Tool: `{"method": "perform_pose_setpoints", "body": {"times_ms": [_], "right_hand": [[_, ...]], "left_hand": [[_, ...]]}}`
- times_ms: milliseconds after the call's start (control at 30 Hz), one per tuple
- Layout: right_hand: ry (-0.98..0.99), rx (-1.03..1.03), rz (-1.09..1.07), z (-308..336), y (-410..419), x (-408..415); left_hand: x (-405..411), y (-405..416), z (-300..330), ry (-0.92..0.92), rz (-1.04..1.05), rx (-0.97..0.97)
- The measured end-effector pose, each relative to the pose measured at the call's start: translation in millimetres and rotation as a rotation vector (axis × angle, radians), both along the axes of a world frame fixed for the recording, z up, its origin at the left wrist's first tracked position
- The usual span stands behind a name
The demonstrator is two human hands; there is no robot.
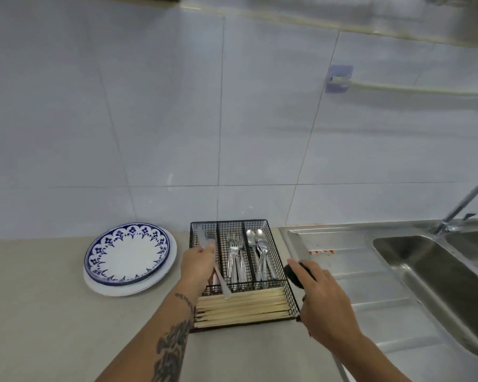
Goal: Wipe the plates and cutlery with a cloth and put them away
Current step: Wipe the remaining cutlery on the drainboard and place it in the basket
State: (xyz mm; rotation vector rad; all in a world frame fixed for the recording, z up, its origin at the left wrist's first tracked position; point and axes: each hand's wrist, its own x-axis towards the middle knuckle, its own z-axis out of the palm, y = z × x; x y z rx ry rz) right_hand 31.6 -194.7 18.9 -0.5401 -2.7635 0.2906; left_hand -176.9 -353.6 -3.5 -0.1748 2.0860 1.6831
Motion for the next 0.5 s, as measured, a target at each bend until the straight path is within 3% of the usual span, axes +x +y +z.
{"method": "perform_pose_setpoints", "body": {"times_ms": [300,500], "right_hand": [[0.008,-0.118,-0.036,-20,-2,-25],[-0.012,-0.220,-0.062,-31,5,-24]], "left_hand": [[-61,12,-2,0.059,-0.045,-0.250],[-64,21,-12,0.179,-0.197,-0.490]]}}
